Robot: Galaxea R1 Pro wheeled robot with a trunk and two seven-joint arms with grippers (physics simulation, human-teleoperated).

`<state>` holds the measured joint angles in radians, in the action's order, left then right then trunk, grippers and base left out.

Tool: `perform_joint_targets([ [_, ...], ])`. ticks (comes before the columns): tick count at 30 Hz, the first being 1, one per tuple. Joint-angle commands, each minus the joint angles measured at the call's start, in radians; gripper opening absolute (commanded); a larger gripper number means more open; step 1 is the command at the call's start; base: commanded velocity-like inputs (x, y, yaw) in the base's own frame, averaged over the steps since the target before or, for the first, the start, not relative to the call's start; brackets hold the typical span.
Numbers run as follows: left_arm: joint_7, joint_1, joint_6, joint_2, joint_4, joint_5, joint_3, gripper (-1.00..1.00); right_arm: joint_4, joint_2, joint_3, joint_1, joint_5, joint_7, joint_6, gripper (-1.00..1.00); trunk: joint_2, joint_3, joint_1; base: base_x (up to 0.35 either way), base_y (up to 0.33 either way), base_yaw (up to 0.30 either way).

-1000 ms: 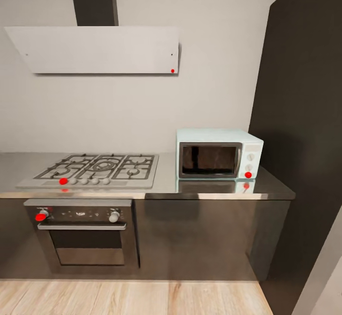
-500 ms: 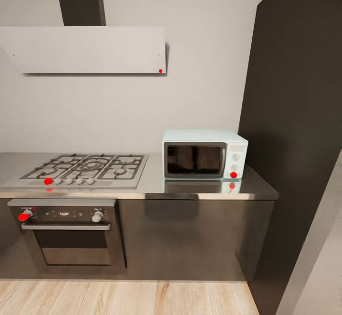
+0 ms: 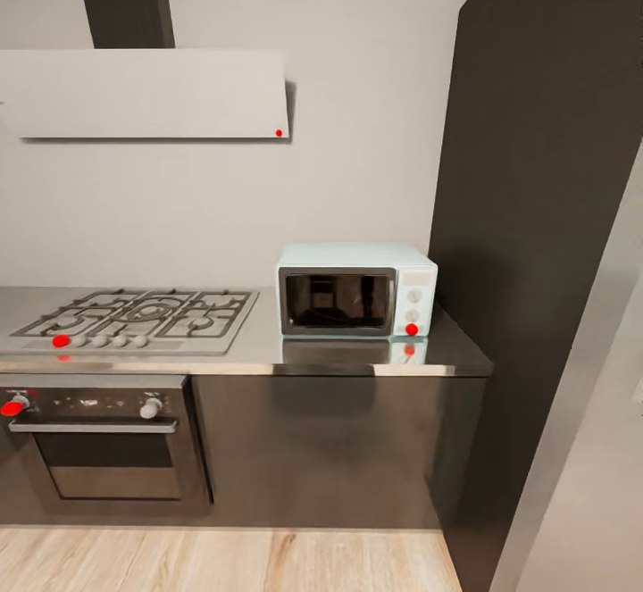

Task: In the kitchen, take the popcorn bag from the countertop, put it into the microwave, and heat it until the popcorn is cooked so the cooked popcorn ends up inside the bag.

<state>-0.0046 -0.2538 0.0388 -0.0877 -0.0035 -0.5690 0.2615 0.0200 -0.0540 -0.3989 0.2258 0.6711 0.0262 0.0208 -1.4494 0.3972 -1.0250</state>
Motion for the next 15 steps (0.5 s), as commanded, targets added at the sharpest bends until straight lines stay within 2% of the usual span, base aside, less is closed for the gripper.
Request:
perform_joint_targets([
  [1,0.0,-0.001,0.005,0.0,0.001,-0.009,0.008,1.0,0.004,0.003,-0.006,0.001,0.009,0.002,0.002,1.0,-0.001,0.001,0.0,0.012,-0.038,0.0],
  [4,0.0,-0.001,0.007,0.0,0.002,-0.009,0.008,1.0,0.0,0.007,-0.008,0.001,0.008,0.004,0.004,1.0,-0.001,0.001,0.0,0.004,-0.011,0.0],
  [5,0.0,-0.001,0.007,-0.001,0.002,-0.009,0.008,1.0,-0.029,0.027,-0.009,0.001,0.007,0.01,0.003,1.0,-0.001,0.001,0.0,0.001,-0.003,0.0],
  [6,0.0,-0.001,0.007,-0.001,0.002,-0.009,0.008,1.0,-0.085,0.059,-0.009,0.0,0.004,0.013,-0.003,1.0,-0.001,0.001,0.0,0.001,-0.002,0.0],
  [7,0.0,-0.001,0.007,-0.002,0.002,-0.009,0.008,1.0,-0.189,0.103,-0.01,0.0,0.002,0.019,-0.01,1.0,-0.001,0.001,0.0,0.0,0.0,0.0],
  [8,0.0,-0.001,0.007,-0.002,0.002,-0.009,0.008,1.0,-0.215,0.112,-0.01,0.0,0.002,0.02,-0.011,1.0,-0.001,0.001,0.0,0.0,0.0,0.0],
  [9,0.0,-0.001,0.007,-0.002,0.002,-0.009,0.008,1.0,-0.288,0.141,-0.009,0.0,0.001,0.027,-0.024,1.0,-0.001,0.001,0.0,0.0,0.0,0.0],
  [10,0.0,-0.001,0.007,-0.003,0.002,-0.009,0.008,1.0,-0.388,0.186,-0.008,0.0,0.001,0.04,-0.076,1.0,-0.001,0.001,0.0,0.0,0.0,0.0],
  [12,0.0,-0.001,0.007,-0.003,0.002,-0.009,0.008,1.0,-0.496,0.226,-0.007,-0.002,0.001,0.064,-0.157,1.0,-0.001,0.001,0.0,0.0,0.0,0.0],
  [15,0.0,-0.001,0.007,-0.004,0.002,-0.009,0.008,1.0,-0.641,0.228,-0.006,0.006,-0.001,0.135,-0.286,1.0,-0.001,0.001,0.0,0.0,0.0,0.0],
])
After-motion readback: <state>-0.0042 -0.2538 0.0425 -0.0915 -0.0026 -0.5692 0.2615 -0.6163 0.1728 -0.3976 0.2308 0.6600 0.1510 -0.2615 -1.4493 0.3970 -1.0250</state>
